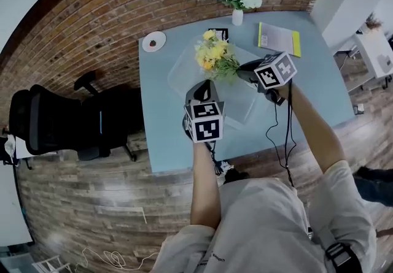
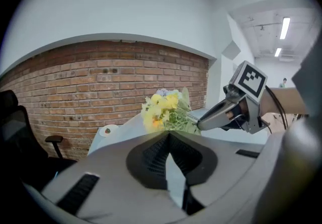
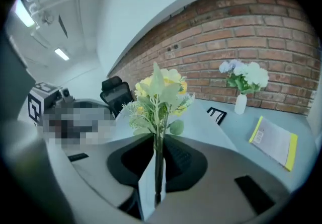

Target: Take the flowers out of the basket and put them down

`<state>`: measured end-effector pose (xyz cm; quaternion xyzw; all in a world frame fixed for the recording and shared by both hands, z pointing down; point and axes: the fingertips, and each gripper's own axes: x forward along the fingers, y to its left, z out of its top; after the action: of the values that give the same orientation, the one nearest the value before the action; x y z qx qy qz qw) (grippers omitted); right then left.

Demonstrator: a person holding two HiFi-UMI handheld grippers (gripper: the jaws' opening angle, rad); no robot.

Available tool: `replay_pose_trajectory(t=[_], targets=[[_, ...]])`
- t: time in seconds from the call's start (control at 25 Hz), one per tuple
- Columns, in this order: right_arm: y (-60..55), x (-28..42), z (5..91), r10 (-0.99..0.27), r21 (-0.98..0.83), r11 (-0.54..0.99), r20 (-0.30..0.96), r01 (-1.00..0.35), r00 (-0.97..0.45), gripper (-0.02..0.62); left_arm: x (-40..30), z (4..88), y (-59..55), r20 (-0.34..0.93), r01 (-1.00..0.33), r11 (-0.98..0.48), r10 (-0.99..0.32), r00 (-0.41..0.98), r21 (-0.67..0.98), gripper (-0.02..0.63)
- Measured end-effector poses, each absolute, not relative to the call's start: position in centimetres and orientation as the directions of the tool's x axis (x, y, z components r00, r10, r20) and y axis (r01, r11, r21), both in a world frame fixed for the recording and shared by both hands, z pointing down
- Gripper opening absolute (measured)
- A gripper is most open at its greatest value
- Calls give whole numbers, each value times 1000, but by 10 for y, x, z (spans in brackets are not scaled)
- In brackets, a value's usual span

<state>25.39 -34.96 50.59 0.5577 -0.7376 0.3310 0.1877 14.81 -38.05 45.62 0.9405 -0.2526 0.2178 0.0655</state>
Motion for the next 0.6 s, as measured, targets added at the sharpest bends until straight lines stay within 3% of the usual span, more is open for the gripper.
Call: replay_pose_trajectory(t=[0.28, 0.6], targets=[[-301, 254, 444, -809, -254, 130, 532, -958, -251, 86, 143, 425, -336, 390, -517, -856, -480, 786, -11, 20], [-241, 228, 432, -870, -225, 102, 452, -969, -197, 86, 105, 429, -288, 387, -543, -839, -495, 778, 19, 20]])
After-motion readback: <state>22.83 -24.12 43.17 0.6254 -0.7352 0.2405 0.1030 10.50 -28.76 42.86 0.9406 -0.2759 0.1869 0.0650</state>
